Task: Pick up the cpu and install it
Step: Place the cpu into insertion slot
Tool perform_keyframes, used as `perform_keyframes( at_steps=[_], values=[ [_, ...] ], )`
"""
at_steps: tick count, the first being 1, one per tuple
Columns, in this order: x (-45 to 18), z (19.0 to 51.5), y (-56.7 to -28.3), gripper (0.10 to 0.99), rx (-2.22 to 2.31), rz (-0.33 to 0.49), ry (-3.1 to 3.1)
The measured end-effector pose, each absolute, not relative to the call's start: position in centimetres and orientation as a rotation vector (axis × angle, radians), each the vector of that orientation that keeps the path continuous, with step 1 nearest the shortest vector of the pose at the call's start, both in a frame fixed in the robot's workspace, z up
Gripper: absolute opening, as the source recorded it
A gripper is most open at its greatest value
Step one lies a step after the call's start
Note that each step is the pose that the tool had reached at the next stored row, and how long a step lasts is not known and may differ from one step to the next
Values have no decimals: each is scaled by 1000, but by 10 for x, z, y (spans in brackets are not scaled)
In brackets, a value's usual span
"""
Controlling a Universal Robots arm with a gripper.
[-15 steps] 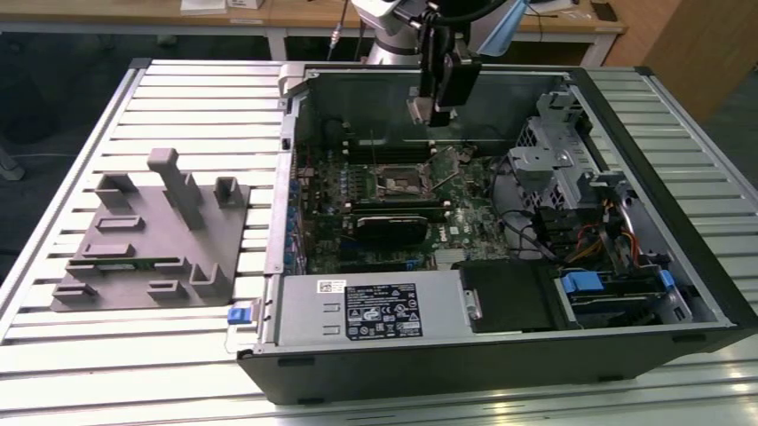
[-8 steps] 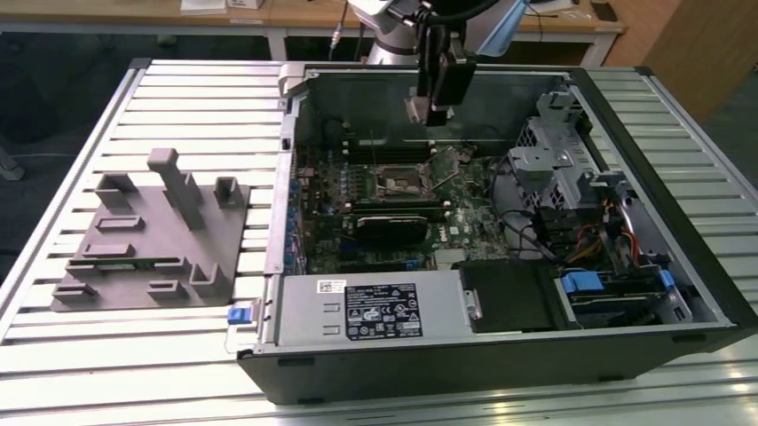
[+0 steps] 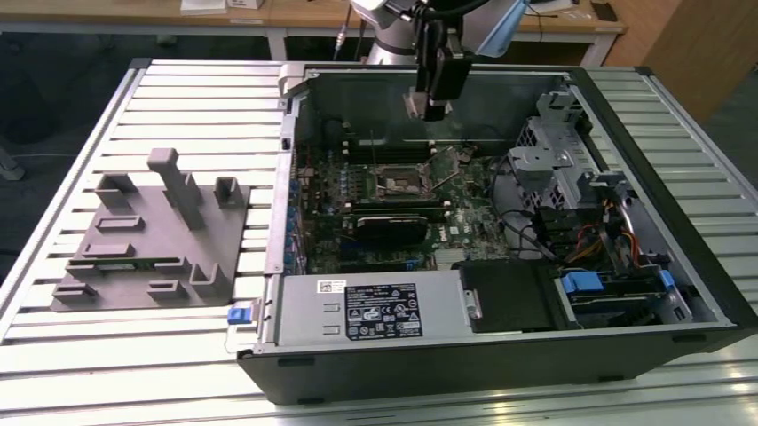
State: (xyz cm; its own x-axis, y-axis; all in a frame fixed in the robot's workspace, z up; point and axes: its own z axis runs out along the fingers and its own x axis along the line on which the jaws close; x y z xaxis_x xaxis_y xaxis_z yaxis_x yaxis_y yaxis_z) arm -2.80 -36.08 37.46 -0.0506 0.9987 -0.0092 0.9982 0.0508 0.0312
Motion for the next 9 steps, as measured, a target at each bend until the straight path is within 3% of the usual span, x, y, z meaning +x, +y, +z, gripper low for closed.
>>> perform_keyframes(
  at_steps=[9],
  values=[
    [-28, 373, -360, 541, 2147, 25, 2254]
  ],
)
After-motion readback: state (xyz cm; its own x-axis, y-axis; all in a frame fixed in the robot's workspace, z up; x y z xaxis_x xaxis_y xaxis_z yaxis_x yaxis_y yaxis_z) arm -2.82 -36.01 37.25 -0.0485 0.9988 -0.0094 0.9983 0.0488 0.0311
